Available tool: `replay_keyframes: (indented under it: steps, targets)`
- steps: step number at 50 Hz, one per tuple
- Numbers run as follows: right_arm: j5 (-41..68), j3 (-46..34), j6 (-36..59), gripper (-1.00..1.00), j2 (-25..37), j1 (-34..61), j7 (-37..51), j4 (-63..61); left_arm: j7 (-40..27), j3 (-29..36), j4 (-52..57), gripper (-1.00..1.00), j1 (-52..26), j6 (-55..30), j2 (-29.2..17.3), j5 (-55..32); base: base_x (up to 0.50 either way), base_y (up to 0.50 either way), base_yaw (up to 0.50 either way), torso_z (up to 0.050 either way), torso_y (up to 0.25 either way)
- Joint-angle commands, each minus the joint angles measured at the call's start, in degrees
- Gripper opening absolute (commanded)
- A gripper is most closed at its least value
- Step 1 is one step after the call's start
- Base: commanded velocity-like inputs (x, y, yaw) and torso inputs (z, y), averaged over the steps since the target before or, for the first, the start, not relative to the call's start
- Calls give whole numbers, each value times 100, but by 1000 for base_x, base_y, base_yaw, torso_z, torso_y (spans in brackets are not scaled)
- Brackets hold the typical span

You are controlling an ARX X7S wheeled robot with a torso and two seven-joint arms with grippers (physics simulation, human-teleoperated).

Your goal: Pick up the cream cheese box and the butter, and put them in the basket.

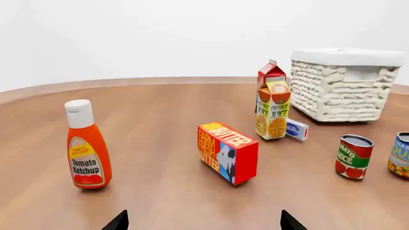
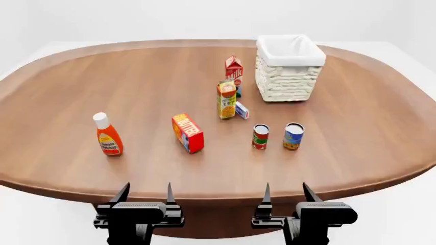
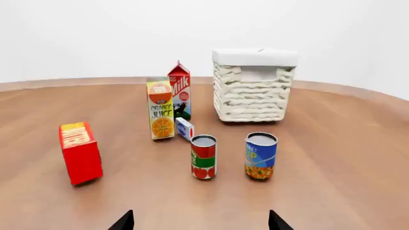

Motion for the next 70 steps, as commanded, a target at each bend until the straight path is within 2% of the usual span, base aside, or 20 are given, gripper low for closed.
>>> replay_keyframes:
  steps: [1,23,24,25,36,42,44,49,56,70]
  targets:
    - [87,-111,-5,100,89,12,117,26,-106,101,-18,100,-4,10,-90,-97,0,0,0,0,0]
    - [374,-416,20,100,341,-7,413,7,-446,417,-13,100,-34,-102,-351,-336,0,0,0,0,0]
    - [-32,-157,-353,100,85,-115,216,-191,-283,115,124,100,94,394,-109,287,0,0,0,0,0]
    - [146,-156,32,100,117,-19,155,9,-136,119,-6,100,-18,-125,-89,-63,0,0,0,0,0]
    - [306,-353,-16,100,278,-3,342,43,-378,352,46,100,2,-91,-269,-167,0,0,0,0,0]
    - [396,-356,46,100,357,13,441,-222,-521,388,312,100,35,-51,-363,-143,0,0,0,0,0]
    - [490,-251,100,100,400,25,511,-663,-644,354,769,100,84,14,-447,-6,0,0,0,0,0]
    - [543,30,-291,100,548,92,690,-1553,-948,107,1792,100,86,127,-654,268,0,0,0,0,0]
    - [1011,605,-761,100,682,242,907,-2618,-1381,-641,3155,100,84,270,-887,358,0,0,0,0,0]
    - [1190,692,-1237,100,838,174,962,-3518,-1699,-1518,4032,100,80,193,-1043,-179,0,0,0,0,0]
